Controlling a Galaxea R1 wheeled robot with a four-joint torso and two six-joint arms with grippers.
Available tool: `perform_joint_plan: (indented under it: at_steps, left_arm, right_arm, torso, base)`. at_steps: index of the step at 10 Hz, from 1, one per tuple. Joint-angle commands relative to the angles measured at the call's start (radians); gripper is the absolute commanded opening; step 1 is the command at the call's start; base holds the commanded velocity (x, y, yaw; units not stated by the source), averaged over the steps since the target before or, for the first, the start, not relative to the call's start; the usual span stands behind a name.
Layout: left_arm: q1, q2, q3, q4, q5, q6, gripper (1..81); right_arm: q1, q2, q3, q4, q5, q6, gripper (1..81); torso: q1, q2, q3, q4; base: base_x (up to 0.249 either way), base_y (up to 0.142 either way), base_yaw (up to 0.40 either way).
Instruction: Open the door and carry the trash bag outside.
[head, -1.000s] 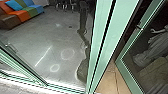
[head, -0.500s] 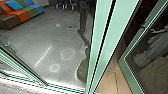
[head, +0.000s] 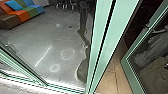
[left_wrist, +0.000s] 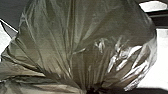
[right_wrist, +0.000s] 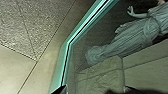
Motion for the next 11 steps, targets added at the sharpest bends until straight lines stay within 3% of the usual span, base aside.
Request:
perform_joint_plan:
  at_steps: [1, 3, 4, 7, 9, 11]
  left_arm:
    - [0.01, 0.006, 0.013, -0.002, 0.077, -0.002, 1.0]
    - [0.01, 0.009, 0.013, 0.002, 0.076, 0.0, 1.0]
    - [0.01, 0.009, 0.013, 0.002, 0.076, 0.0, 1.0]
    - [0.009, 0.009, 0.008, -0.002, 0.068, -0.002, 1.0]
    - [0.003, 0.008, 0.008, -0.007, 0.067, -0.002, 1.0]
    - [-0.002, 0.008, 0.007, -0.005, 0.067, -0.002, 1.0]
  right_arm:
    - [0.129, -0.292, 0.46, 0.465, -0.25, 0.009, 81.1]
    - [-0.018, -0.362, 0.591, 0.649, -0.236, 0.013, 81.1]
    - [-0.093, -0.376, 0.619, 0.686, -0.218, 0.013, 81.1]
    - [-0.421, -0.386, 0.699, 0.782, 0.051, 0.013, 81.1]
    - [-0.704, -0.271, 0.688, 0.77, 0.256, 0.012, 81.1]
    - [-0.886, -0.169, 0.651, 0.771, 0.438, 0.009, 81.1]
  torso:
    - [0.0, 0.0, 0.0, 0.0]
    - [0.0, 0.0, 0.0, 0.0]
    - [0.0, 0.0, 0.0, 0.0]
    - [0.0, 0.0, 0.0, 0.0]
    - [0.0, 0.0, 0.0, 0.0]
    - [0.0, 0.0, 0.0, 0.0]
  base:
    - [0.0, 0.0, 0.0]
    - [0.0, 0.0, 0.0]
    - [0.0, 0.0, 0.0]
    - [0.0, 0.0, 0.0]
    - [0.0, 0.0, 0.0]
    - [0.0, 0.0, 0.0]
